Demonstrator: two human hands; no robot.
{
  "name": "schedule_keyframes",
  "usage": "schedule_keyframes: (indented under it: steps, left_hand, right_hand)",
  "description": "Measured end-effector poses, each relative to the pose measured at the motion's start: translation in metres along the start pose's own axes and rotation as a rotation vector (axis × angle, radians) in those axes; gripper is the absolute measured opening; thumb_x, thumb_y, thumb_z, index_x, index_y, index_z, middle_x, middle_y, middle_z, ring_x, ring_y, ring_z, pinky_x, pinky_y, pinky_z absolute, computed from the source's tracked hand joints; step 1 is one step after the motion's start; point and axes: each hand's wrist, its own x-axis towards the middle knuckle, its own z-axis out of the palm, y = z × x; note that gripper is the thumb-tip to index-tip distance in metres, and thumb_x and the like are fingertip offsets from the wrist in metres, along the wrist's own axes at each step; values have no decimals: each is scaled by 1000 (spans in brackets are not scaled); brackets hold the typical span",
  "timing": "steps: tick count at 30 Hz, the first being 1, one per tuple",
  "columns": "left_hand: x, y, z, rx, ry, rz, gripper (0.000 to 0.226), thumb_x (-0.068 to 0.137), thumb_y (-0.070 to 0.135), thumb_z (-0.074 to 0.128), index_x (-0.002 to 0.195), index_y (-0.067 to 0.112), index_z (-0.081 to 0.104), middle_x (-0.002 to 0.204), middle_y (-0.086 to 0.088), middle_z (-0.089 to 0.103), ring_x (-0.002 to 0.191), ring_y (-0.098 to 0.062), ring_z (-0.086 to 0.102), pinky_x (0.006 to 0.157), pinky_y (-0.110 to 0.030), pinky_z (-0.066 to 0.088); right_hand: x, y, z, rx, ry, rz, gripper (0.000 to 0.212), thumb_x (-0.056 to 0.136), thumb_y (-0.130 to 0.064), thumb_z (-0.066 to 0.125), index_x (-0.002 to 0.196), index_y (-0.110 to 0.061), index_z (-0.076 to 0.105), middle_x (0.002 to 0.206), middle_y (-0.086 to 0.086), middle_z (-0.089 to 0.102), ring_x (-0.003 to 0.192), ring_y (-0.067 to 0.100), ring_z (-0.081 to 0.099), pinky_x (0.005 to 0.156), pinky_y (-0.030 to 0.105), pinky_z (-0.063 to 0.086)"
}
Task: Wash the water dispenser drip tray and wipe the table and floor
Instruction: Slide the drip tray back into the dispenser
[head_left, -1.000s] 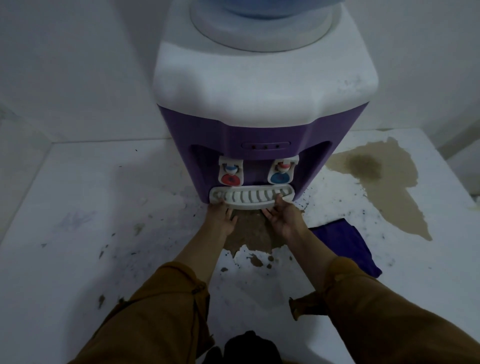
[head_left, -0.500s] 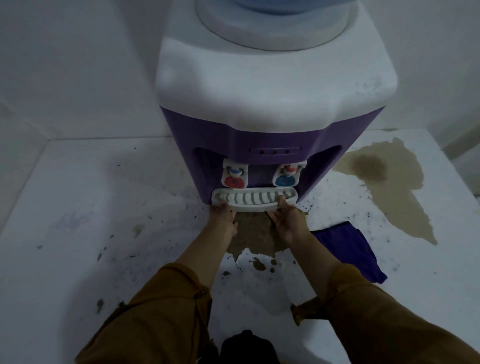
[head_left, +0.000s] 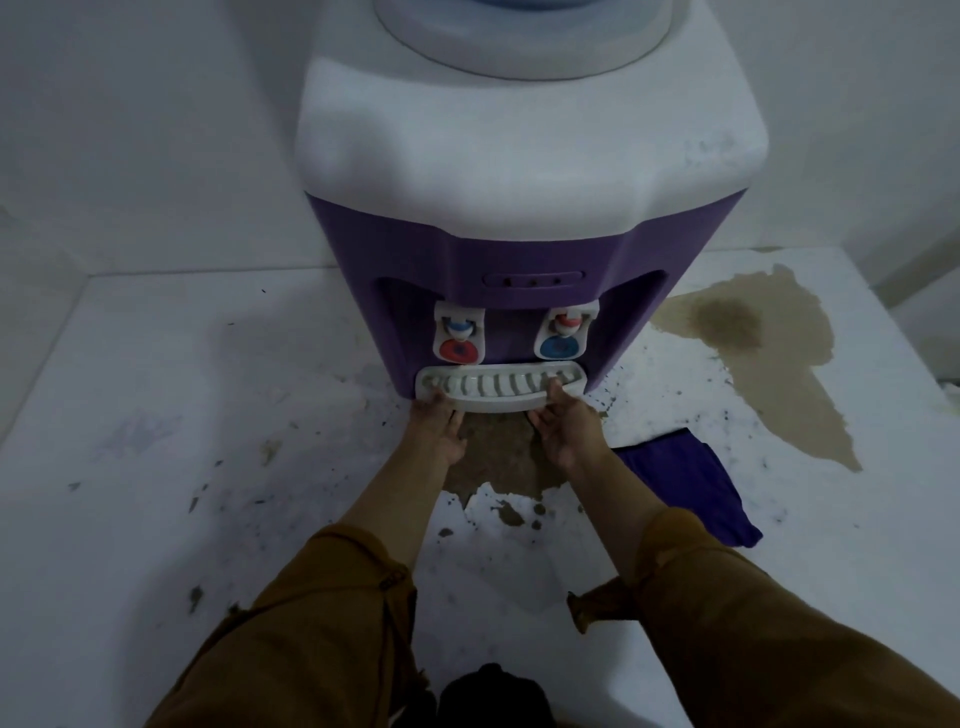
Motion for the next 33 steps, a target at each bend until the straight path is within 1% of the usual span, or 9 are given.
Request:
schedule_keyframes:
  steps: [6,12,18,20,22,23,27,29,33]
  left_hand:
    - [-10,1,-1,-45,-40,35,42,99,23,45,140,17,42,143,-4,46,135,-17,40,113,-42,23]
    - [-15,4,0,-116,-15,35,42,95,19,54,135,8,45,141,-11,46,132,-23,42,108,-41,34]
    - [-11,6,2,-162,-43,48,41,95,20,53,133,6,46,132,-8,51,128,-22,46,106,-35,38]
    - [-8,6,1,-166,-54,53,26,96,17,52,120,7,52,105,-8,56,102,-21,57,93,-30,46]
    - [-5,6,1,-155,-49,52,10,96,17,51,98,7,54,79,-4,49,69,-13,48,74,-25,48]
    - [-3,6,1,-148,-41,52,9,96,17,51,95,8,53,75,-4,47,64,-11,44,74,-25,47]
    - [4,2,-1,-122,-12,69,24,96,15,52,118,10,47,76,-4,49,66,-11,48,87,-29,46]
    - [6,2,-1,-91,14,74,36,96,16,52,128,2,47,71,-3,48,62,-10,46,92,-29,44]
    - [6,3,1,-49,39,99,42,97,17,49,135,0,44,78,-17,57,76,-13,65,87,-27,48]
  right_hand:
    - [-5,-7,5,-60,75,63,34,89,-12,62,121,-3,53,94,8,60,95,22,59,93,31,47]
    - [-13,-10,6,-14,90,95,40,90,-6,60,128,-2,49,123,16,52,123,29,50,103,36,42]
    - [-13,-10,1,36,7,72,18,93,-2,51,110,-2,57,105,12,62,92,21,62,97,34,47]
    - [-10,-8,0,47,7,48,18,94,-2,49,110,-1,57,105,11,63,91,20,62,96,34,47]
    - [-8,-5,-2,48,15,23,21,94,-2,49,114,-1,56,100,9,65,92,19,62,93,33,48]
    - [-6,-4,-2,41,18,12,21,94,-2,49,114,-1,57,99,8,65,92,19,62,92,33,49]
    - [-2,-2,-3,-16,53,-23,18,93,-3,53,110,-1,57,98,9,66,91,19,64,95,35,50]
    - [0,-3,-3,-37,62,-28,19,92,-3,54,110,-2,57,99,10,67,91,20,65,95,35,51]
    - [-4,-5,3,-55,113,-15,23,91,-4,56,114,-3,56,94,10,66,85,20,66,83,33,54]
